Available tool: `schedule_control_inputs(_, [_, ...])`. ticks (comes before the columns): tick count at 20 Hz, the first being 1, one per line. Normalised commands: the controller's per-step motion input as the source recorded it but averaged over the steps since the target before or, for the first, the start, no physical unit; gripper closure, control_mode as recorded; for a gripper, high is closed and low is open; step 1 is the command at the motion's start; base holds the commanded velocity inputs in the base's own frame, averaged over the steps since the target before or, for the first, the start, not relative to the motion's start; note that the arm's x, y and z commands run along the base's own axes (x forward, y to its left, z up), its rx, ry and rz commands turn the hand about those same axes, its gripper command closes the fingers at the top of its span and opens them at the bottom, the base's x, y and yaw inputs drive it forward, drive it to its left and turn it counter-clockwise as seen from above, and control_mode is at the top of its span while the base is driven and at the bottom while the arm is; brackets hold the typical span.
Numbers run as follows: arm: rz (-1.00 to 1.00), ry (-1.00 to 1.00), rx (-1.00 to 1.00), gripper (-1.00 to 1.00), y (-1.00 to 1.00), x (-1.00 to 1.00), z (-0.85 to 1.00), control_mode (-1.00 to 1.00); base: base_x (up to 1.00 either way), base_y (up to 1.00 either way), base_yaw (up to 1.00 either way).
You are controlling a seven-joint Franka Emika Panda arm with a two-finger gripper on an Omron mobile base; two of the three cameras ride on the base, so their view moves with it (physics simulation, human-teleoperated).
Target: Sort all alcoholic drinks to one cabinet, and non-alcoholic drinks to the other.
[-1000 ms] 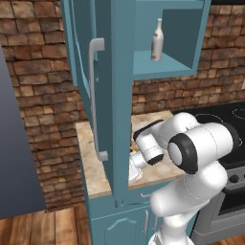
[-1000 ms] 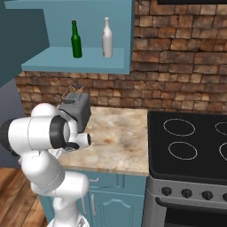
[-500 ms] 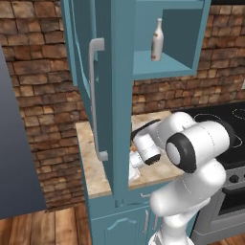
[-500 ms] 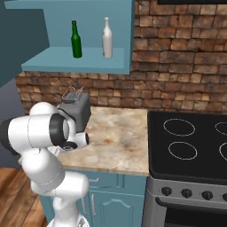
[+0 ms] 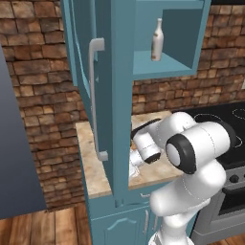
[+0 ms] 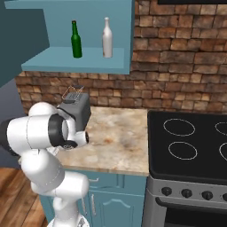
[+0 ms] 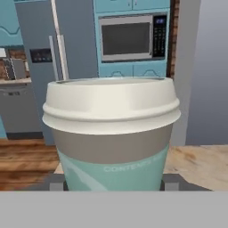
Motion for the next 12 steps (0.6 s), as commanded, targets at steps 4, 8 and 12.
schedule_control_inputs(4, [-0.08, 0.08, 0.01, 1.0, -0.05, -0.06, 0.83, -1.0, 0.0, 0.0, 0.0])
schedule_control_inputs(8, [-0.07, 0.06, 0.0, 1.0, -0.18, -0.18, 0.96, -1.0, 0.0, 0.0, 0.0])
schedule_control_inputs(12, [-0.04, 0.04, 0.0, 1.0, -0.35, -0.45, 0.68, -1.0, 0.0, 0.0, 0.0])
